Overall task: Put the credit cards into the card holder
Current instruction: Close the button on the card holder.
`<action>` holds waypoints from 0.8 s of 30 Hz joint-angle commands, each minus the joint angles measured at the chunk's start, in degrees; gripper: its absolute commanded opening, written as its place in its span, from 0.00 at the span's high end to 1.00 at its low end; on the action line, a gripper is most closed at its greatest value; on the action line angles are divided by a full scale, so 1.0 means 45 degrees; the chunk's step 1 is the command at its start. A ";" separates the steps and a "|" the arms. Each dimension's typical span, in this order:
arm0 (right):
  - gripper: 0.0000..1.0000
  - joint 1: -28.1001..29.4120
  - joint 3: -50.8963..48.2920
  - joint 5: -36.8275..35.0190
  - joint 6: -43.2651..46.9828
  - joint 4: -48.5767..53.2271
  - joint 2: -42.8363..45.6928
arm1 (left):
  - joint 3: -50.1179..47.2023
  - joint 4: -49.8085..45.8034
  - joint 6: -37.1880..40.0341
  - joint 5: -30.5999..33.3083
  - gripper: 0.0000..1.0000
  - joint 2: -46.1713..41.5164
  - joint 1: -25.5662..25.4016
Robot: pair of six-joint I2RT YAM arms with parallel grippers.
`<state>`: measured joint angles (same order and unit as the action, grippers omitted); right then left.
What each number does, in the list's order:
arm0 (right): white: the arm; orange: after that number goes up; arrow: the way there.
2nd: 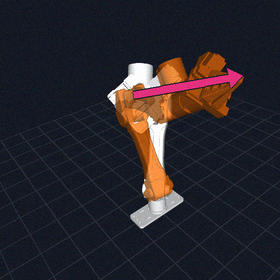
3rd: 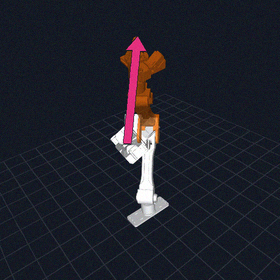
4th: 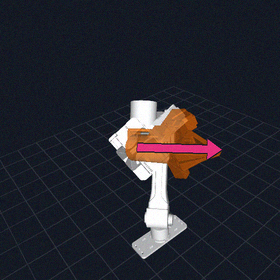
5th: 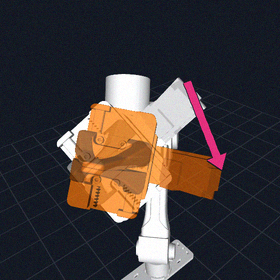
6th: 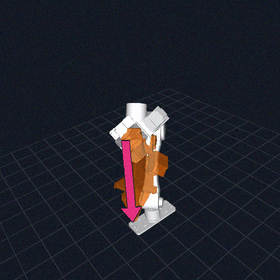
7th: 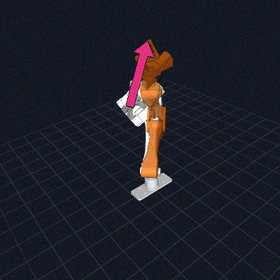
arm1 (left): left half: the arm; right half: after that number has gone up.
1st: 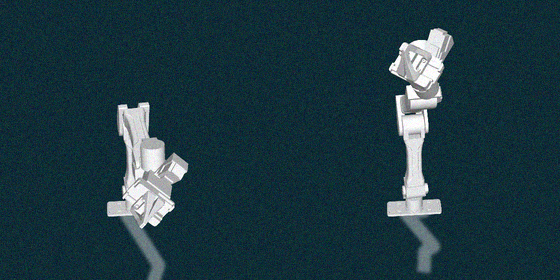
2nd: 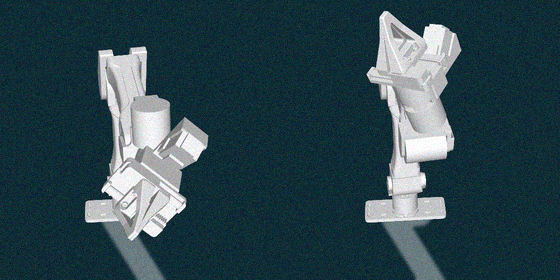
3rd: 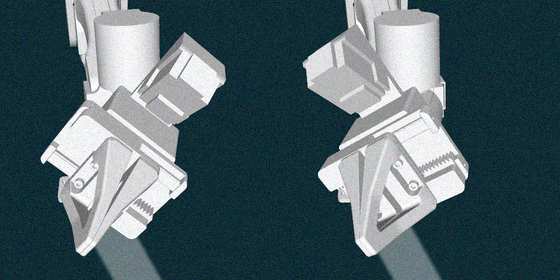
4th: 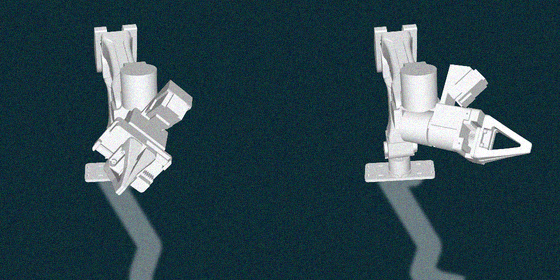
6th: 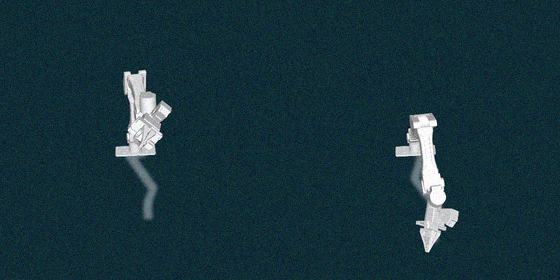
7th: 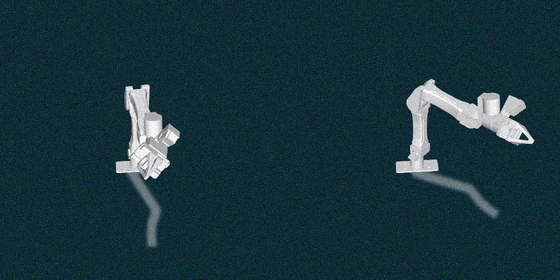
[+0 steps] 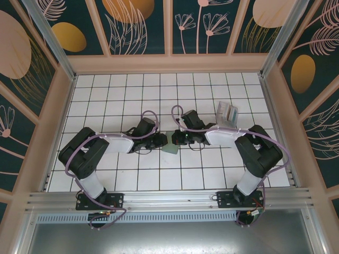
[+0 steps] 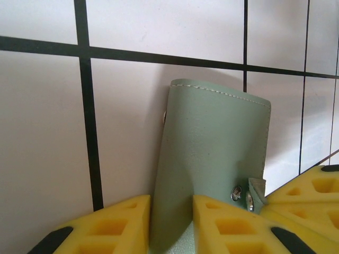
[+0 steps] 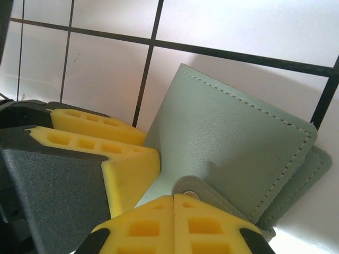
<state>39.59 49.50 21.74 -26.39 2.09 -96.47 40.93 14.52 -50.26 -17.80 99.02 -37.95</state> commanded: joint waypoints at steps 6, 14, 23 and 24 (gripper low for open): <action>1.00 -0.0138 0.0446 0.0306 0.0377 0.0532 -0.0241 | 0.0007 -0.0122 -0.0101 -0.0477 0.73 0.0437 -0.0155; 1.00 -0.0151 0.0368 0.0306 0.0245 0.0514 -0.0601 | 0.0046 -0.0123 -0.0135 -0.0492 0.74 0.0537 -0.0151; 1.00 -0.0156 0.0329 0.0287 -0.0028 0.0424 -0.0992 | 0.0085 -0.0174 -0.0107 -0.0482 0.75 0.0563 -0.0159; 1.00 -0.0166 0.0364 0.0287 -0.0051 0.0459 -0.1037 | 0.0056 -0.0161 -0.0137 -0.0497 0.75 0.0573 -0.0157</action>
<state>39.31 50.46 23.11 -25.89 2.85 -99.09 40.93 14.59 -50.26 -17.80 99.18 -37.93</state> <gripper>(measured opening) 0.052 0.254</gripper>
